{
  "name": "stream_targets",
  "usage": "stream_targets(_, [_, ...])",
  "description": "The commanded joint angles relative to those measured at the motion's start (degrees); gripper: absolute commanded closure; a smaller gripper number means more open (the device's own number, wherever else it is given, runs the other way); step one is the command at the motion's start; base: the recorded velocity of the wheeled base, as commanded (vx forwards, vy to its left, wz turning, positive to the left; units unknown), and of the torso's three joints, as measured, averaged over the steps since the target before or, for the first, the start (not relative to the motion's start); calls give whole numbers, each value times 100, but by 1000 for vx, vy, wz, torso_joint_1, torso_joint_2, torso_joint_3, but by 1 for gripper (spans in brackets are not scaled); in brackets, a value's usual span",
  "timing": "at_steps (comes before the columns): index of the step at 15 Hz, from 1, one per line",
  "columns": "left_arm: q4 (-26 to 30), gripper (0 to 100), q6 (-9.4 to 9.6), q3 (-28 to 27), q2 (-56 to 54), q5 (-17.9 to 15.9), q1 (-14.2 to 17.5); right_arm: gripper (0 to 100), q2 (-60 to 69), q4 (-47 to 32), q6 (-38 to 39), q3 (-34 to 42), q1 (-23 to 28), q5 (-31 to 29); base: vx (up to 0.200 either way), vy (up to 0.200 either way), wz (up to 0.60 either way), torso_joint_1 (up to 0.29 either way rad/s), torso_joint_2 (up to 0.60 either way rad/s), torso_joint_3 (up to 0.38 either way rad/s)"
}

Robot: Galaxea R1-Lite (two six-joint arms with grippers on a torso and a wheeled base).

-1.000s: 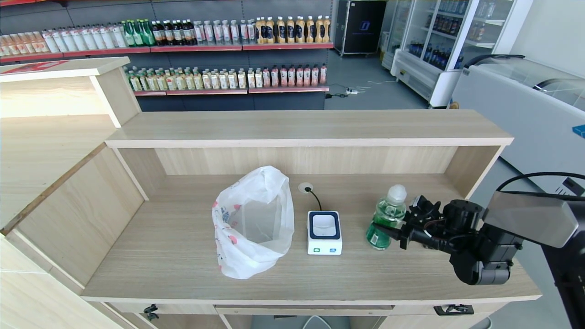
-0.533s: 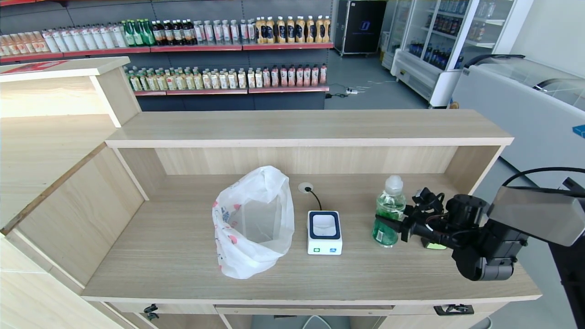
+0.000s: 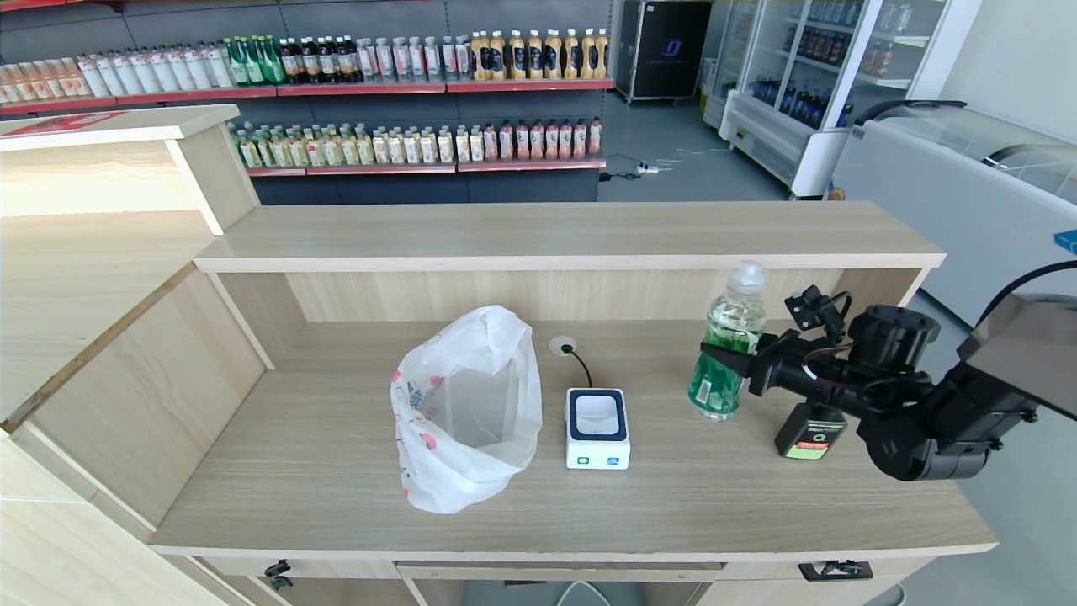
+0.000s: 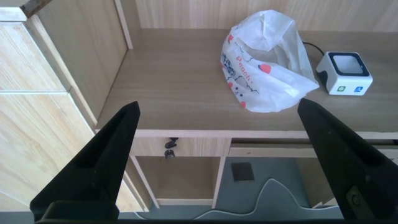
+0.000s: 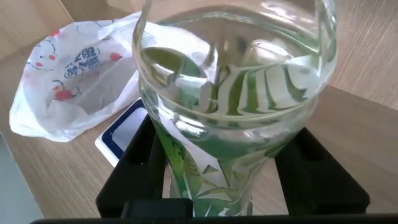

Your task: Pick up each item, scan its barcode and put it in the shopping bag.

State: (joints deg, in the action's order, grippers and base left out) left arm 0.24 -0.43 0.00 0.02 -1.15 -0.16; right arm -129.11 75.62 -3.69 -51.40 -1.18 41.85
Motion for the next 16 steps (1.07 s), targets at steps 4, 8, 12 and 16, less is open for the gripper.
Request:
stream_targets(4, [2,0,-1,0,6,0,-2,100,1679,-961,1046,200,-233,43,0,0,0,0,0,0])
stream_targets(8, [2,0,-1,0,6,0,-2,100,2619,-1937,1196,209,-251,429,0,0,0,0,0,0])
stream_targets(12, [2,0,-1,0,6,0,-2,100,3656,-2728,1890,165,-515,983,0,0,0,0,0,0])
stream_targets(16, [2,0,-1,0,6,0,-2,100,4491,-3422,2408,121,-1051,1291,0,0,0,0,0,0])
